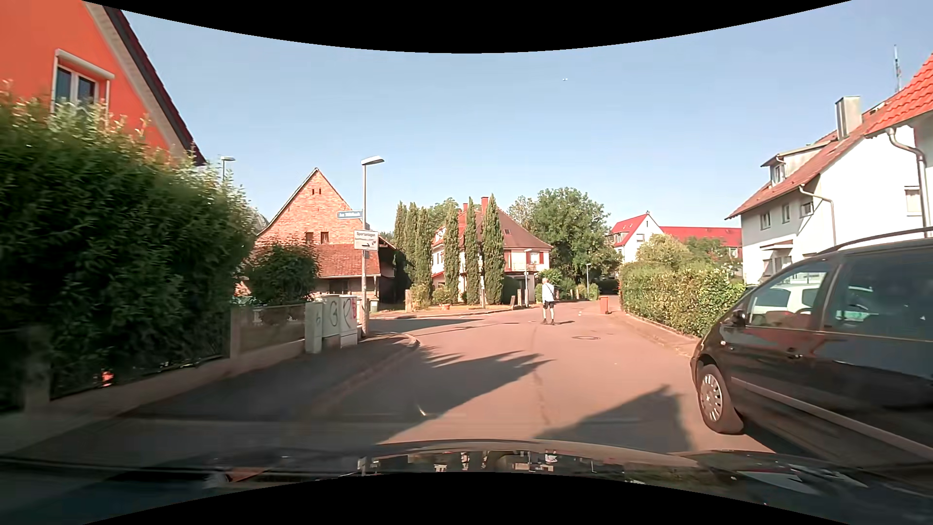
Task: Follow the waypoints while adhering to traffic rules and regulations
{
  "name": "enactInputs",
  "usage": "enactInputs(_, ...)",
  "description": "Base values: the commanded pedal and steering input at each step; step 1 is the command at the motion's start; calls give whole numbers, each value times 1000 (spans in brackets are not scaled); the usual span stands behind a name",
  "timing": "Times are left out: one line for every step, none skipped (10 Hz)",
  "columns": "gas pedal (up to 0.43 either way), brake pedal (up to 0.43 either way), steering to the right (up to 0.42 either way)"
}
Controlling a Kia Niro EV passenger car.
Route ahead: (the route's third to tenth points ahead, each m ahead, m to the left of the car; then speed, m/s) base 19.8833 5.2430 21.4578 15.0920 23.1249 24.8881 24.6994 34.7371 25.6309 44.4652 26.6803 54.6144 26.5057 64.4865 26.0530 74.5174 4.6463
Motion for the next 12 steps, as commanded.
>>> enactInputs(0, 0, 116)
enactInputs(0, 0, 114)
enactInputs(0, 0, 113)
enactInputs(0, 0, 113)
enactInputs(0, 0, 113)
enactInputs(0, 0, 113)
enactInputs(0, 0, 113)
enactInputs(0, 0, 113)
enactInputs(0, 6, 113)
enactInputs(0, 37, 113)
enactInputs(0, 73, 113)
enactInputs(0, 104, 113)
